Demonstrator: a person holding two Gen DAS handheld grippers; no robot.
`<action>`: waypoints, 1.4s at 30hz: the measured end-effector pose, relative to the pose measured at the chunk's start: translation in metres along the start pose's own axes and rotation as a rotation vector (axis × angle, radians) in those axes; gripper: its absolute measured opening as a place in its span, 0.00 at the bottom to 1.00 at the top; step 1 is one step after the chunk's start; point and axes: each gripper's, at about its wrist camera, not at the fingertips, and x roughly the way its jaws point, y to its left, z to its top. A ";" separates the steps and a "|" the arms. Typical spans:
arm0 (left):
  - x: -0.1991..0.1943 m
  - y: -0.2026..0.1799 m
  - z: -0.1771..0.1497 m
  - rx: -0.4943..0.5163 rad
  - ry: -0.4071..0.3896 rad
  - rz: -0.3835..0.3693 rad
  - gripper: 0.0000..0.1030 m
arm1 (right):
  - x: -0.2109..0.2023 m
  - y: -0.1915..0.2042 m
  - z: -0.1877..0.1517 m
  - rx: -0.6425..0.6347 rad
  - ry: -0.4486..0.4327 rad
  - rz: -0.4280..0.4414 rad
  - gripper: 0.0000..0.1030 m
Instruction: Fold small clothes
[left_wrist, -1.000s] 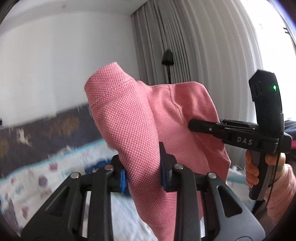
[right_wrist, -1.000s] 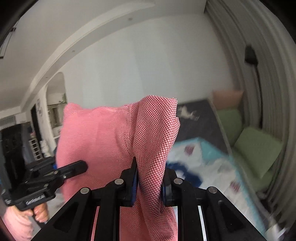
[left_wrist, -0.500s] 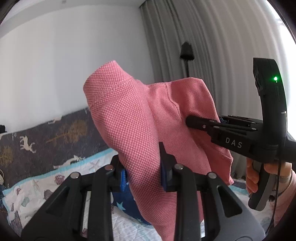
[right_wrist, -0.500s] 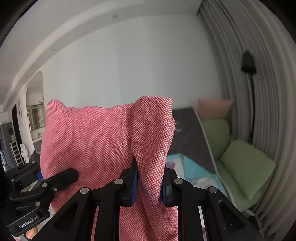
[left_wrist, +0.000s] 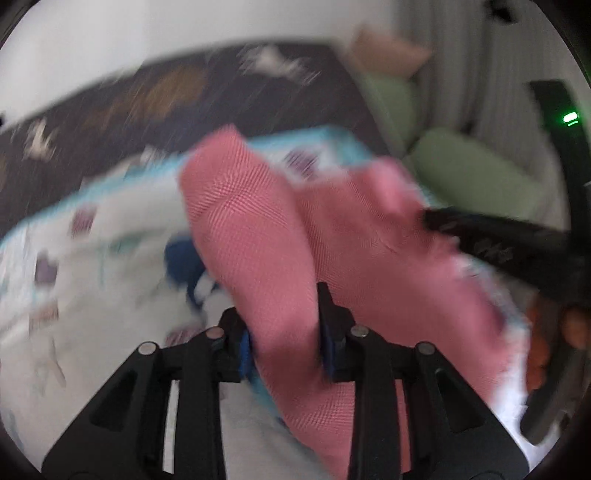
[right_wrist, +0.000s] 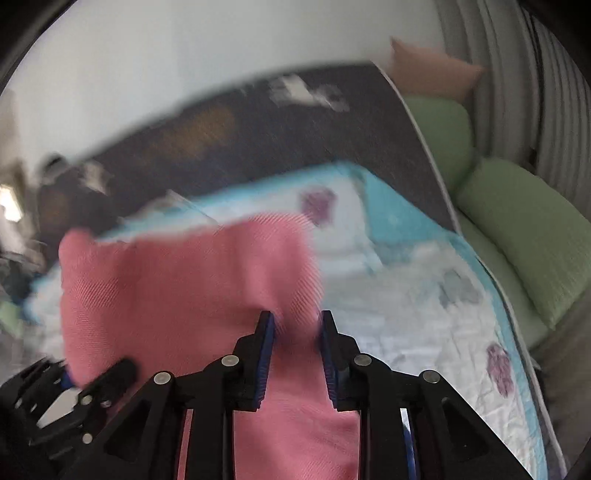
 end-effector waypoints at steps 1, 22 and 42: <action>0.011 0.014 -0.013 -0.049 -0.006 -0.004 0.34 | 0.014 0.003 -0.005 -0.007 0.021 -0.018 0.24; -0.176 0.019 -0.061 0.012 -0.191 -0.084 0.74 | -0.172 -0.048 -0.130 0.159 -0.079 0.139 0.57; -0.382 -0.028 -0.178 0.049 -0.285 0.014 0.87 | -0.384 0.021 -0.252 0.052 -0.341 -0.099 0.81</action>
